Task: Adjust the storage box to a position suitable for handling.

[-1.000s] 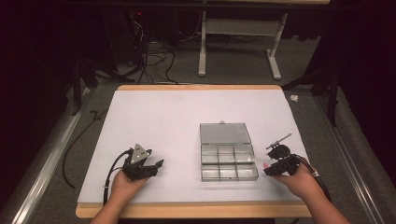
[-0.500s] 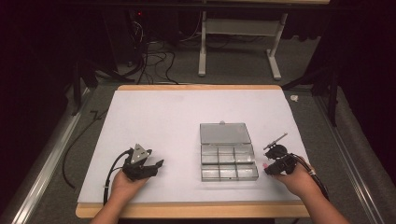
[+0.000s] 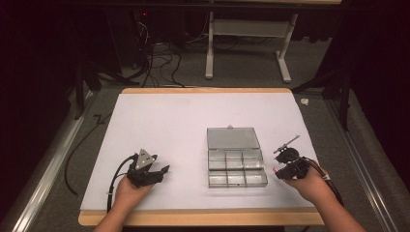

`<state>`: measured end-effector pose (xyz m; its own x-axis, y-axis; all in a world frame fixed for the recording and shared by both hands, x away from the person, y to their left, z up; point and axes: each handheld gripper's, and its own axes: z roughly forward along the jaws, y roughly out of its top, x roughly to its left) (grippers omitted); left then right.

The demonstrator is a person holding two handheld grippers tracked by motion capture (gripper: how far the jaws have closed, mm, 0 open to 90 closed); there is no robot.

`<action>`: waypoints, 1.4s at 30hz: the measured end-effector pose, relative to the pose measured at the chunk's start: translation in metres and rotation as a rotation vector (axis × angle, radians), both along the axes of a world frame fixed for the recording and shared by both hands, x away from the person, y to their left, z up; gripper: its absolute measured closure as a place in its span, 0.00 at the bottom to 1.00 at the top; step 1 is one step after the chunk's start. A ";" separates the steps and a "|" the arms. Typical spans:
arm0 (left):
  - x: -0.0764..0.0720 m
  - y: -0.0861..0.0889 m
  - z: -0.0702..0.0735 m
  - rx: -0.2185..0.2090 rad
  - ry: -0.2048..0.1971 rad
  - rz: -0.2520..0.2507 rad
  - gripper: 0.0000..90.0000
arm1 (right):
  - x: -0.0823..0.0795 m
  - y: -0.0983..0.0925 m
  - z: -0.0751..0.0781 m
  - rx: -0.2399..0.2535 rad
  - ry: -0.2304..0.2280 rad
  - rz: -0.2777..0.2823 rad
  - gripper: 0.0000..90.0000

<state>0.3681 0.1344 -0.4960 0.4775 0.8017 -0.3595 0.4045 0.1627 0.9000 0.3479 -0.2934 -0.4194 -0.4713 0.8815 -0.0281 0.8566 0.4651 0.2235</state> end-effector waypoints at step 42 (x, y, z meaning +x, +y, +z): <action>0.000 0.000 0.000 -0.005 -0.006 0.002 0.40 | -0.005 0.050 0.038 0.031 -0.014 0.135 0.92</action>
